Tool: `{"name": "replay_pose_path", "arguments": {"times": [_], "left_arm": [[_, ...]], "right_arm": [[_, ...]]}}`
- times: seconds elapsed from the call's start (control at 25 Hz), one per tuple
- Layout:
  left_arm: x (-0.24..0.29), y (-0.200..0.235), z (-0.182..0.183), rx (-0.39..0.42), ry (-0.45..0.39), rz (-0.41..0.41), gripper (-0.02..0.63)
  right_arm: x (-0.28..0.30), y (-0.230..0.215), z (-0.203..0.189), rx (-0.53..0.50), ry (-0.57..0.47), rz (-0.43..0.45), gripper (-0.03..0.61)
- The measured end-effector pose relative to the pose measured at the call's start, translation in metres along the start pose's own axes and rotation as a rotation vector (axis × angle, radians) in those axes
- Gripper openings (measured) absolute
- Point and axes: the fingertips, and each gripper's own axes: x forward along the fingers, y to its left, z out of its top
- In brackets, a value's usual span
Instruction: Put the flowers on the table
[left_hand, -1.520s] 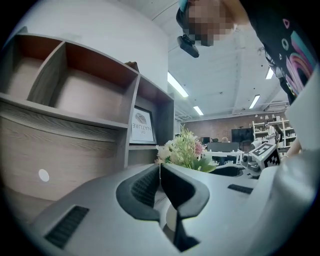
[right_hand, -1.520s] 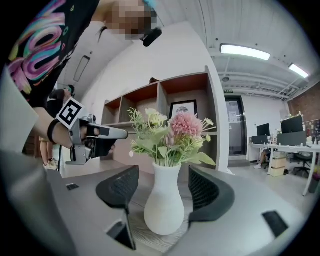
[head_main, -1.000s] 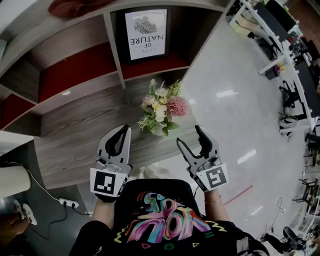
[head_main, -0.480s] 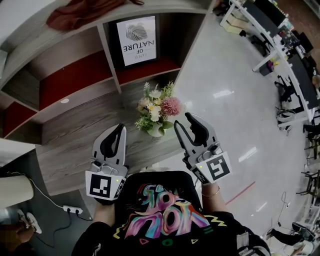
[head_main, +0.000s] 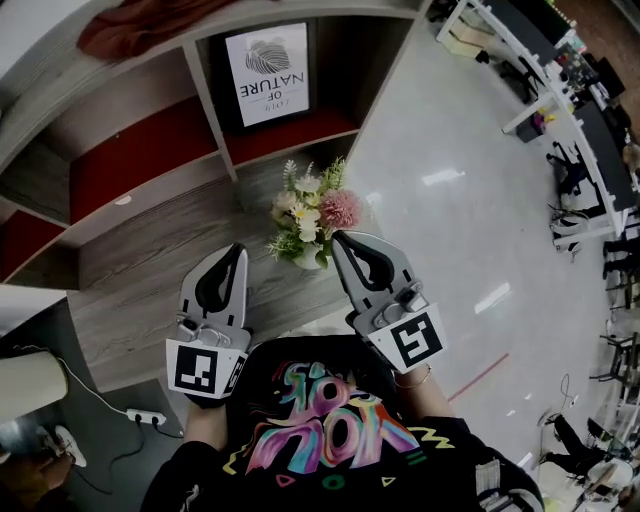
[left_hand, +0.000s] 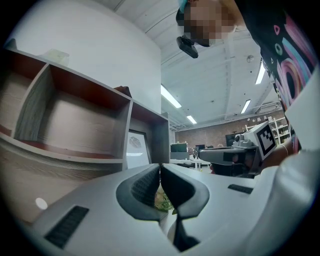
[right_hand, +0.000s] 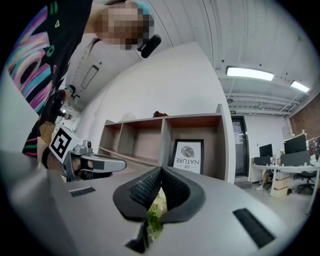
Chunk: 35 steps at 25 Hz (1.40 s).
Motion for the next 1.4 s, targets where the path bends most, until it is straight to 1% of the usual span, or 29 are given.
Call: {"name": "replay_pose_path", "arguments": {"times": [0.24, 0.64, 1.04, 1.4], "left_arm": [[0.004, 0.004, -0.003, 0.006, 0.004, 0.011, 0.028], [0.007, 0.006, -0.002, 0.008, 0.008, 0.027, 0.028], [0.011, 0.004, -0.005, 0.007, 0.012, 0.024, 0.028], [0.012, 0.005, -0.007, 0.006, 0.016, 0.019, 0.028]], "right_arm": [[0.008, 0.0, -0.005, -0.007, -0.002, 0.019, 0.015], [0.007, -0.01, -0.007, 0.006, -0.002, 0.008, 0.015], [0.008, -0.008, -0.012, 0.01, 0.003, 0.028, 0.015], [0.008, -0.011, -0.015, 0.01, 0.015, 0.023, 0.014]]}}
